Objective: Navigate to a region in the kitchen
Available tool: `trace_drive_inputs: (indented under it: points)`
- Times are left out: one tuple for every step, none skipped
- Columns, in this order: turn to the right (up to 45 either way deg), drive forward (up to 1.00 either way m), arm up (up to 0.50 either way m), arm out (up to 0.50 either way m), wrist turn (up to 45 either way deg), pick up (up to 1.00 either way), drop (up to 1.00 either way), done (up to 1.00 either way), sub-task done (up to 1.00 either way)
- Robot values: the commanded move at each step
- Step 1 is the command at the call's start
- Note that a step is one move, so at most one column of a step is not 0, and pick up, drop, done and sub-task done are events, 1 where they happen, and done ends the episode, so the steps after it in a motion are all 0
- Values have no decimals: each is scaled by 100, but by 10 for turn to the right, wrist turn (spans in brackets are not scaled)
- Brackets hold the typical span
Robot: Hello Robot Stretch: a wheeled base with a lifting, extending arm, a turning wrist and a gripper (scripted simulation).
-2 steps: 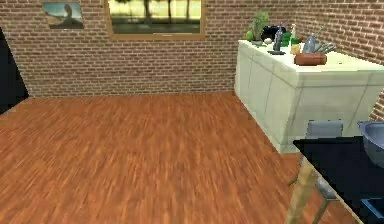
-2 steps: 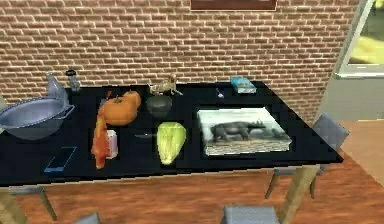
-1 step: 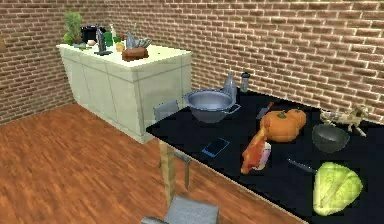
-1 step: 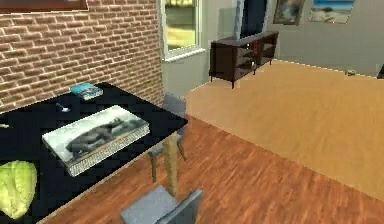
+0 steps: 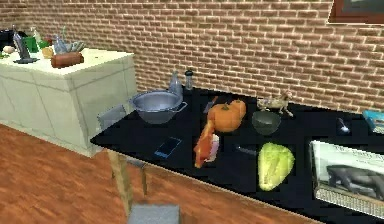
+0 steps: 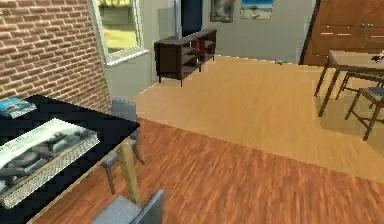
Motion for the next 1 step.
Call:
trace_drive_inputs:
  points:
    - [0, 0, 0, 0, 0, 0, 0, 100, 0]
